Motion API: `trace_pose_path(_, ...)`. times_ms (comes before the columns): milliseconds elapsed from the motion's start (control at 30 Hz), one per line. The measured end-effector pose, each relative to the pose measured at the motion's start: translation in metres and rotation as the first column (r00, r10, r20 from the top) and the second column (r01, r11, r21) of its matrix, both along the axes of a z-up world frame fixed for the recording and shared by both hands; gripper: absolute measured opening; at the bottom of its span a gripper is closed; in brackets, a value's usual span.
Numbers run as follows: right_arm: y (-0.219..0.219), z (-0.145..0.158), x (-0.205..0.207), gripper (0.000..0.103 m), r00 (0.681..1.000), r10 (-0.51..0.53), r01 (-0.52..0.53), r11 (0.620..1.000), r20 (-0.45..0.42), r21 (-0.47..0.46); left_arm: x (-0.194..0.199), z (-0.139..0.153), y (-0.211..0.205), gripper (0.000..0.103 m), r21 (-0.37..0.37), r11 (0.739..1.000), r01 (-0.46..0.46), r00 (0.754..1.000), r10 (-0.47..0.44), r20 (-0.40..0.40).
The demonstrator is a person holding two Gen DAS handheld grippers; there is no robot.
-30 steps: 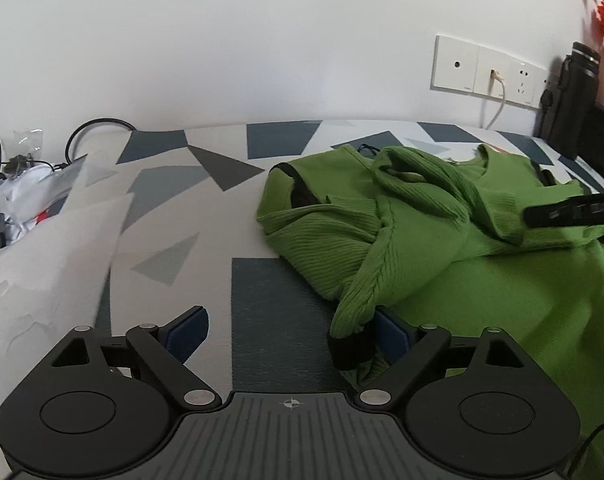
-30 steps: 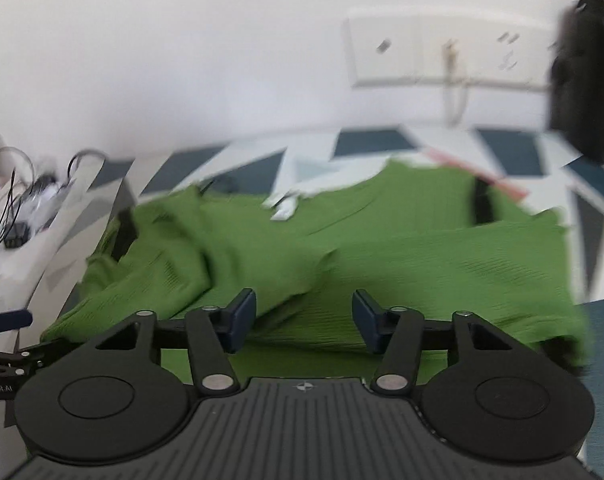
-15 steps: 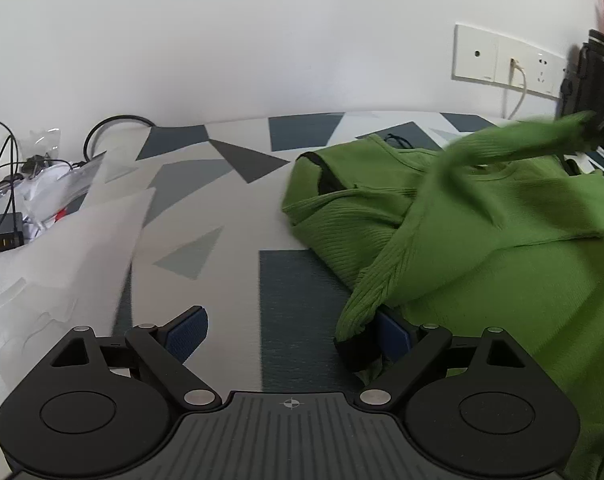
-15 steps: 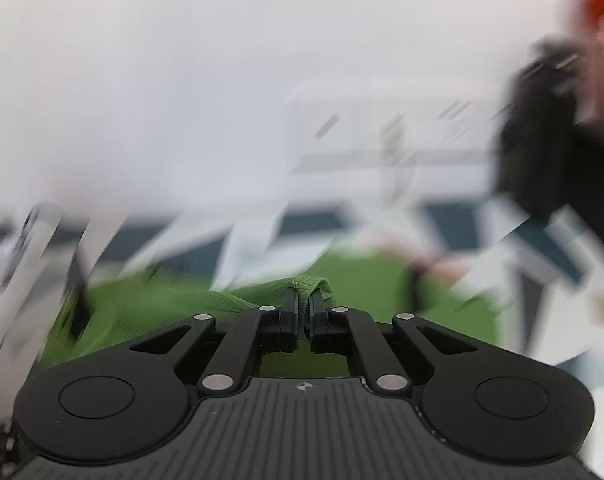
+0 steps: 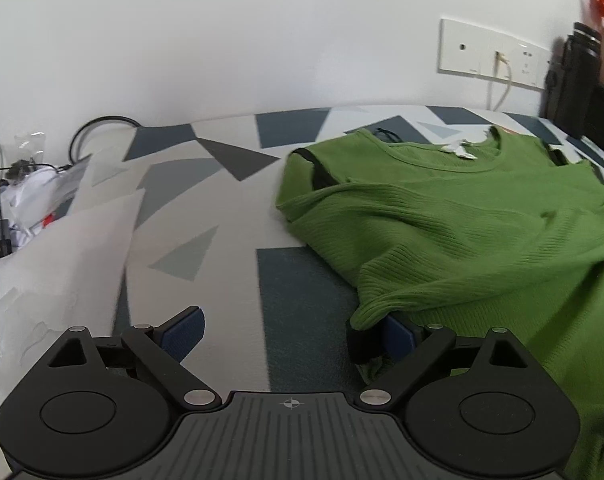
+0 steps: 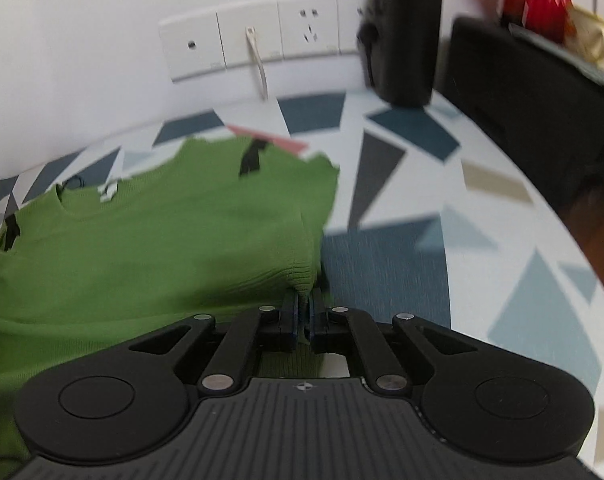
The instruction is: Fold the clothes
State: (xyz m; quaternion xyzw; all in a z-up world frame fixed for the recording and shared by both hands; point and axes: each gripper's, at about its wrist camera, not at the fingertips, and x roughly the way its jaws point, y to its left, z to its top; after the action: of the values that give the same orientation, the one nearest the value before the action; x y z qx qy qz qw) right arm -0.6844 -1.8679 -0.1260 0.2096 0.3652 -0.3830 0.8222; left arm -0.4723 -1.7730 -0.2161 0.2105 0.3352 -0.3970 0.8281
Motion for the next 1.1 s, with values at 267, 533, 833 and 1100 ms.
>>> trace_pose_path(267,0.012,-0.002,-0.014,0.006,1.0,-0.011,0.011,1.0,-0.018,0.01,-0.028,0.022,0.01,0.084,-0.028,0.985,0.169,0.98,-0.165,0.108)
trace_pose_path(533,0.007,-0.009,-0.013,0.012,0.998,-0.023,0.024,0.999,-0.055,0.027,-0.005,0.016,0.025,0.074,0.002,0.992,0.126,0.991,-0.126,-0.055)
trace_pose_path(833,0.004,0.023,-0.018,0.047,0.999,-0.016,0.016,1.0,0.036,-0.009,0.068,0.046,-0.007,0.057,-0.227,0.97,-0.091,0.957,0.023,-0.288)
trace_pose_path(1100,-0.028,0.006,-0.004,0.047,0.996,-0.039,0.038,0.999,0.074,0.022,0.093,0.015,-0.059,0.04,-0.12,0.989,-0.089,0.94,0.043,-0.34)
